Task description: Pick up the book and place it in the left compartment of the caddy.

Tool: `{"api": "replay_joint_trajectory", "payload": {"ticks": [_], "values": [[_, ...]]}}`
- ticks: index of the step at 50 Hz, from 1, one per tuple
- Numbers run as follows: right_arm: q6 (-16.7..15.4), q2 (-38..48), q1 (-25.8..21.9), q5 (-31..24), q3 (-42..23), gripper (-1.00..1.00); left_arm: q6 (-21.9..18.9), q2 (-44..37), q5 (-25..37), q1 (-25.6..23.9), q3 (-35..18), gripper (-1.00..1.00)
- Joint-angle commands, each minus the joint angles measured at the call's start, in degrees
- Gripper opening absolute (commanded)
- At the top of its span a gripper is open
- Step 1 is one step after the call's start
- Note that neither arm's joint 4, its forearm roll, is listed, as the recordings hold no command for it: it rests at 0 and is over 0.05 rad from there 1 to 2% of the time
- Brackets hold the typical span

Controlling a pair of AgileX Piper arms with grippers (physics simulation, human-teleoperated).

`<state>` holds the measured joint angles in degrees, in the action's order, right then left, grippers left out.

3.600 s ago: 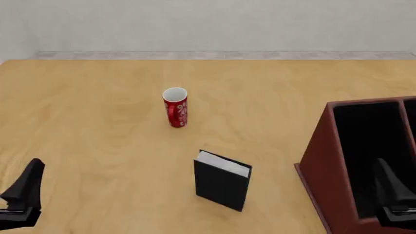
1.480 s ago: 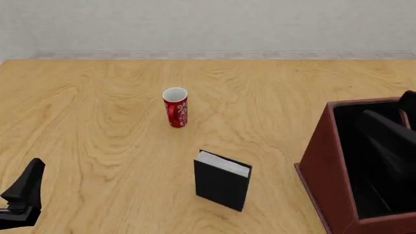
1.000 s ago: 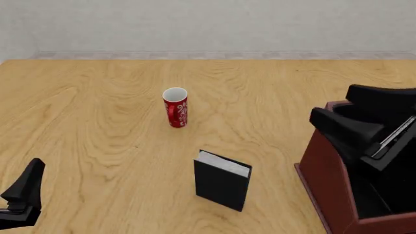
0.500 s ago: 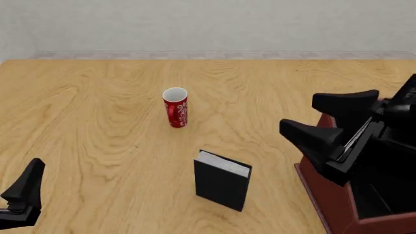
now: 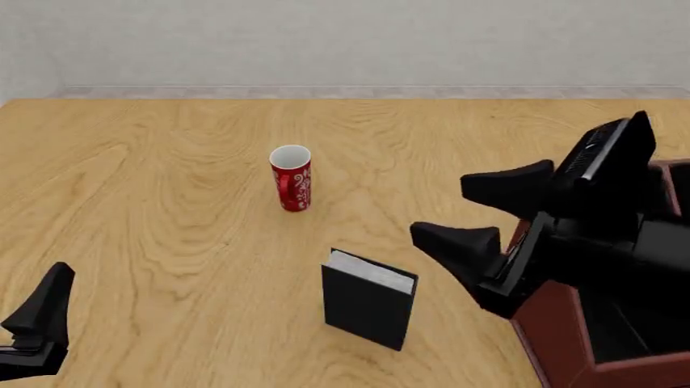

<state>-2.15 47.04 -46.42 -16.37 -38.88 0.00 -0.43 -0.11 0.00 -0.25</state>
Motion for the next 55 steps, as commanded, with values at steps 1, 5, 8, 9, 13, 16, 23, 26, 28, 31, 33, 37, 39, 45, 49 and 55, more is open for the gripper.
{"api": "replay_joint_trajectory", "payload": {"ticks": [1, 5, 8, 9, 13, 16, 23, 26, 28, 31, 33, 37, 39, 45, 49, 55], "values": [[0.05, 3.03, -2.52, -0.57, -0.74, 1.00, 0.00, 0.00, 0.00, 0.00, 0.00, 1.00], [0.42, 4.12, -3.03, -0.85, -0.87, 1.00, 0.00, 0.00, 0.00, 0.00, 0.00, 1.00], [0.13, 4.60, -3.02, -1.01, -0.75, 1.00, 0.00, 0.00, 0.00, 0.00, 0.00, 1.00], [0.18, 4.95, -3.08, -1.11, -0.64, 1.00, 0.00, 0.00, 0.00, 0.00, 0.00, 1.00], [0.05, 5.19, -3.19, -1.52, 0.00, 1.00, 0.00, 0.00, 0.00, 0.00, 0.00, 1.00], [0.01, 5.14, -3.23, -2.17, 0.36, 1.00, 0.00, 0.00, 0.00, 0.00, 0.00, 1.00], [-0.99, 6.08, -2.56, -2.80, 1.40, 1.00, 0.00, 0.00, 0.00, 0.00, 0.00, 1.00], [-1.53, 6.45, -2.09, -2.92, 1.53, 1.00, 0.00, 0.00, 0.00, 0.00, 0.00, 1.00], [-1.71, 6.85, -2.01, -3.03, 1.59, 1.00, 0.00, 0.00, 0.00, 0.00, 0.00, 1.00], [-2.33, 7.69, -1.62, -2.98, 1.92, 1.00, 0.00, 0.00, 0.00, 0.00, 0.00, 1.00], [-2.43, 7.96, -1.62, -2.94, 2.04, 1.00, 0.00, 0.00, 0.00, 0.00, 0.00, 1.00], [-2.85, 8.82, -1.18, -2.70, 1.95, 1.00, 0.00, 0.00, 0.00, 0.00, 0.00, 1.00], [-2.76, 8.91, -1.15, -2.69, 1.95, 1.00, 0.00, 0.00, 0.00, 0.00, 0.00, 1.00], [-3.71, 10.10, -0.25, -2.27, 2.34, 1.00, 0.00, 0.00, 0.00, 0.00, 0.00, 1.00], [-3.82, 10.75, -0.35, -2.11, 2.44, 1.00, 0.00, 0.00, 0.00, 0.00, 0.00, 1.00], [-3.59, 12.09, -0.66, -1.92, 2.27, 1.00, 0.00, 0.00, 0.00, 0.00, 0.00, 1.00]]}}
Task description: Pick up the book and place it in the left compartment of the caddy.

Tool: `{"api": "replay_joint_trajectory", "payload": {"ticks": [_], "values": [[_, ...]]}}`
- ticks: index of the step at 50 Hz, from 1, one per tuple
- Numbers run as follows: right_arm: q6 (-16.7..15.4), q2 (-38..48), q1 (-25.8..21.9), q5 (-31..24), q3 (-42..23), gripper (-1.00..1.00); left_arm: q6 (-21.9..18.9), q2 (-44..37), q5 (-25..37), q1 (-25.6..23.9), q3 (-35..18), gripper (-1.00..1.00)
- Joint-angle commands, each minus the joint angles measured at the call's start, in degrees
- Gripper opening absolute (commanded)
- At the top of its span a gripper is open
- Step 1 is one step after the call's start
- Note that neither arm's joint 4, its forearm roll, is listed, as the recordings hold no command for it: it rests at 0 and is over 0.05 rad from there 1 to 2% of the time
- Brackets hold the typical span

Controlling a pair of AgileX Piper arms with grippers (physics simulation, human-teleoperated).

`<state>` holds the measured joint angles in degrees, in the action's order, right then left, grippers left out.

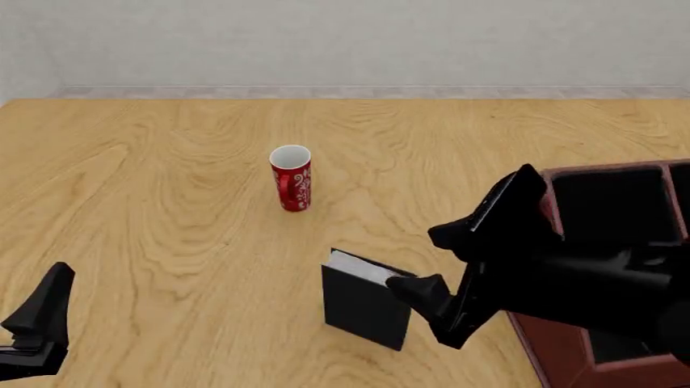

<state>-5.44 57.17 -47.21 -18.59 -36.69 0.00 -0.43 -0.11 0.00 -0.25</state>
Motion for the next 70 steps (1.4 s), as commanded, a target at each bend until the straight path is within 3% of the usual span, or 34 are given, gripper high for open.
{"api": "replay_joint_trajectory", "payload": {"ticks": [1, 11, 33, 70], "values": [[-0.26, 2.17, 0.14, 0.29, 0.03, 1.00, 0.00, 0.00, 0.00, 0.00, 0.00, 1.00], [0.02, 4.33, -0.45, 0.40, 0.32, 1.00, 0.00, 0.00, 0.00, 0.00, 0.00, 1.00], [-2.98, 8.33, 1.85, 0.16, -0.90, 1.00, 0.00, 0.00, 0.00, 0.00, 0.00, 1.00], [-2.23, 14.27, 0.52, 3.89, 0.45, 1.00, 0.00, 0.00, 0.00, 0.00, 0.00, 1.00]]}}
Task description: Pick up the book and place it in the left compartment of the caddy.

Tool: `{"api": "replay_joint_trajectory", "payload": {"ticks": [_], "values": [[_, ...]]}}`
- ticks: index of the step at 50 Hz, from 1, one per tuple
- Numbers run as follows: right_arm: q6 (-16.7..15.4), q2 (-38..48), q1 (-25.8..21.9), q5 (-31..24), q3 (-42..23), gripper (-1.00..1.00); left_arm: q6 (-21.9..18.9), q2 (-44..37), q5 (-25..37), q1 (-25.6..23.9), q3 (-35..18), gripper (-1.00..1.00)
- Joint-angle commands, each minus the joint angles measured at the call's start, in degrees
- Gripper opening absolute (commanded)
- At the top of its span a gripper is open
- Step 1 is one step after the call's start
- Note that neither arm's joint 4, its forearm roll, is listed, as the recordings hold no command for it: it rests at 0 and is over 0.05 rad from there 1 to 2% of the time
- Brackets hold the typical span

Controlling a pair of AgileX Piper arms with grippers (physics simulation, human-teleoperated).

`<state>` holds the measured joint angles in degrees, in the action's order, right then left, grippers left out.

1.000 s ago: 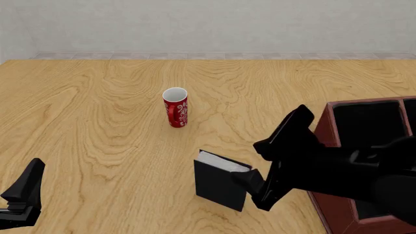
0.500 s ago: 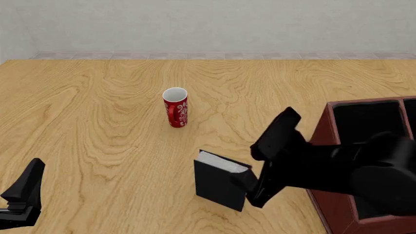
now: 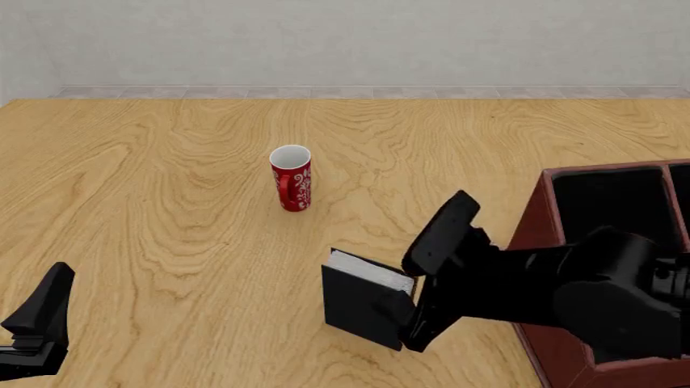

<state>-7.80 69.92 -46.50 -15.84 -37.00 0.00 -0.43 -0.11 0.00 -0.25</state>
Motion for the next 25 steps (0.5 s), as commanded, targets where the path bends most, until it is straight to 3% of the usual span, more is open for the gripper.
{"api": "replay_joint_trajectory", "payload": {"ticks": [1, 25], "values": [[-0.10, 1.69, -0.08, 1.28, 0.90, 1.00, 0.00, 0.00, 0.00, 0.00, 0.00, 1.00], [0.19, 2.84, 0.58, 2.65, 2.30, 1.00, 0.00, 0.00, 0.00, 0.00, 0.00, 1.00]]}}
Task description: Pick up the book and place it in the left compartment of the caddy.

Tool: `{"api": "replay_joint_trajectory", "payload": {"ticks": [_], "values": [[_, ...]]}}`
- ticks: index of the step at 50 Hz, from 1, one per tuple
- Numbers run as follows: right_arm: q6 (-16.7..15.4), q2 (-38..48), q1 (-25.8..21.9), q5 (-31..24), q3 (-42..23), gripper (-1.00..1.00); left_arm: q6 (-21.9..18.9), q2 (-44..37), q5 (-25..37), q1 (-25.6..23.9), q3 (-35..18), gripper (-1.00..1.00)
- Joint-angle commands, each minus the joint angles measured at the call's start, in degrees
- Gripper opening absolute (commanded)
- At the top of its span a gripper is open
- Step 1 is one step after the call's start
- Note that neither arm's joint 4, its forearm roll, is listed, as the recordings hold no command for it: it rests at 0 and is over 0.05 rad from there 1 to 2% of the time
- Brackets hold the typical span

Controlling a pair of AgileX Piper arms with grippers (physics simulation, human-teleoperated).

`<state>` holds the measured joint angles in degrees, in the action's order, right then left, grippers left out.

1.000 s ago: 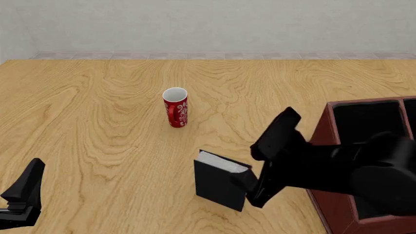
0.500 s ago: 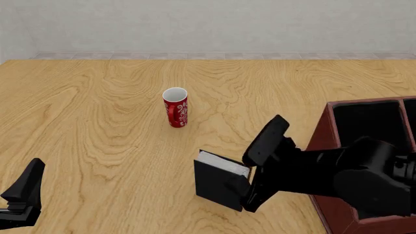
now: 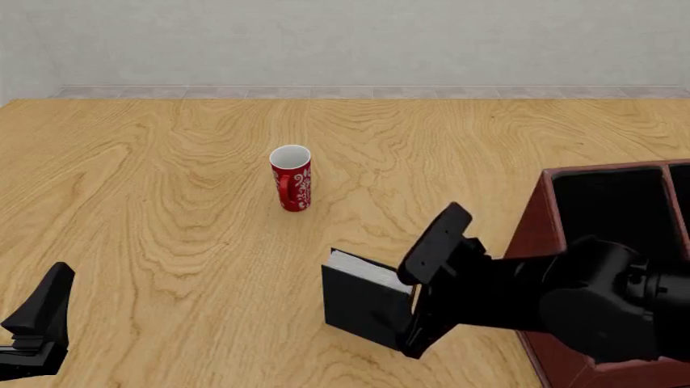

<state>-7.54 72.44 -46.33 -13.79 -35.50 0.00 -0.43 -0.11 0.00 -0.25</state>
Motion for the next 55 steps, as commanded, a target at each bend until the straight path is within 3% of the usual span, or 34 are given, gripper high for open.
{"api": "replay_joint_trajectory", "payload": {"ticks": [1, 14, 15, 37, 55], "values": [[0.02, 0.46, 0.40, 0.75, 0.94, 1.00, 0.00, 0.00, 0.00, 0.00, 0.00, 1.00], [0.75, 0.78, -0.07, 1.47, 1.94, 1.00, 0.00, 0.00, 0.00, 0.00, 0.00, 1.00], [0.77, 0.97, -0.08, 1.54, 1.98, -1.00, 0.00, 0.00, 0.00, 0.00, 0.00, 1.00], [0.48, 1.13, -0.05, 2.17, 2.49, -1.00, 0.00, 0.00, 0.00, 0.00, 0.00, 1.00], [-1.86, -3.26, 1.01, -0.64, 0.68, -1.00, 0.00, 0.00, 0.00, 0.00, 0.00, 1.00]]}}
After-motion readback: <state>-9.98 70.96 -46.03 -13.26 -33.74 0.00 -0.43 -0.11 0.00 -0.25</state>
